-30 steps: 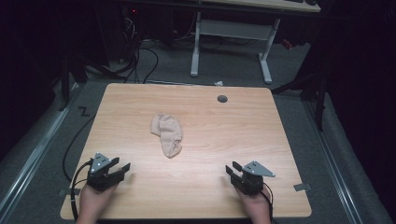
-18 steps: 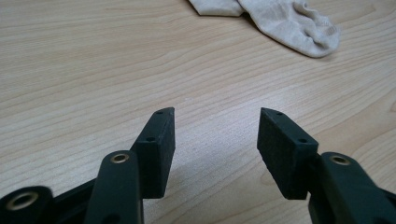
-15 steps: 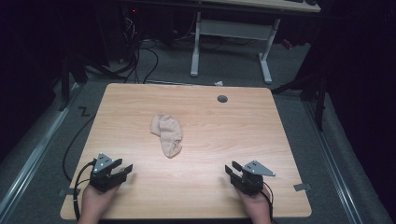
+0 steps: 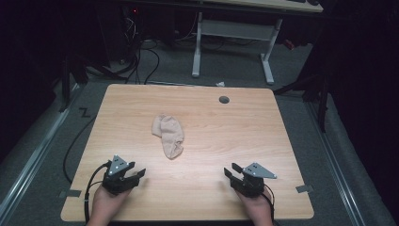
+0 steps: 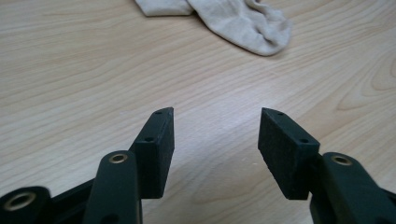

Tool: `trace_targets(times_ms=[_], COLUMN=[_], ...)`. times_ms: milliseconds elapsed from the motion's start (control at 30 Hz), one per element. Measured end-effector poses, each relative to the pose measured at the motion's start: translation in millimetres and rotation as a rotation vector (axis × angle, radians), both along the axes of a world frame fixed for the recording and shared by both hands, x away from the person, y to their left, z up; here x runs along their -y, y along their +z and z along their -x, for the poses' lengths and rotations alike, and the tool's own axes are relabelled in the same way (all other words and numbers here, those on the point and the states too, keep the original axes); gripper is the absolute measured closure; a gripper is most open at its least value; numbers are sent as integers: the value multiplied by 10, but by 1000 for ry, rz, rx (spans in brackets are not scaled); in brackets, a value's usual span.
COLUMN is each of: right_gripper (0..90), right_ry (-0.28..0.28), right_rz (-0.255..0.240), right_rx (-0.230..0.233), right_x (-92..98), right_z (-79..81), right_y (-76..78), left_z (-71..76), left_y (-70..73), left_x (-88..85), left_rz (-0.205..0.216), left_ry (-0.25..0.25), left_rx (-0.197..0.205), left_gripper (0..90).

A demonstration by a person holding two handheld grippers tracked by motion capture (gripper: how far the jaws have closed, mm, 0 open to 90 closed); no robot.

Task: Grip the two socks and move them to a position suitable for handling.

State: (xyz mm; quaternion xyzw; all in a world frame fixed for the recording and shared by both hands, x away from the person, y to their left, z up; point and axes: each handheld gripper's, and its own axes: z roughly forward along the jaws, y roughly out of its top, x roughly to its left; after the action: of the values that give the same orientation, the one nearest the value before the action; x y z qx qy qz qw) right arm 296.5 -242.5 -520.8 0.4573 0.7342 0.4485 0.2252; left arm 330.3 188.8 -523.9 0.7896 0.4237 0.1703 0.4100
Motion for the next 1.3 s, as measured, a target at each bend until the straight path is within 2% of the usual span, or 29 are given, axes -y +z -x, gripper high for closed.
trace_targets(times_ms=[133,333,567,767,967,1067,1133,1300], right_gripper=[584,581,583,590,590,596,604,606], right_ry=[17,33,35,49,56,58,62,60], right_rz=[7,6,-2,-4,13,21,26,25], right_rx=[1,8,28,28,30,27,19,16], right_x=[-16,-49,-40,-54,-90,-111,-113,-110], right_z=[-6,-13,-52,-27,1,4,-6,-12], right_y=[-7,-10,2,12,21,18,12,10], left_z=[15,-15,-161,-288,-508,-594,-653,-749], left_y=[2,97,174,172,166,157,133,42], left_x=[79,259,500,713,866,957,1002,1067], left_rz=[-7,-27,-25,-51,-23,-56,-84,-103], left_ry=[-21,-64,-95,-117,-109,-116,-116,-118], left_rx=[-7,-10,0,10,-15,-13,-17,-33], left_gripper=[463,462,454,461,505,585,600,628])
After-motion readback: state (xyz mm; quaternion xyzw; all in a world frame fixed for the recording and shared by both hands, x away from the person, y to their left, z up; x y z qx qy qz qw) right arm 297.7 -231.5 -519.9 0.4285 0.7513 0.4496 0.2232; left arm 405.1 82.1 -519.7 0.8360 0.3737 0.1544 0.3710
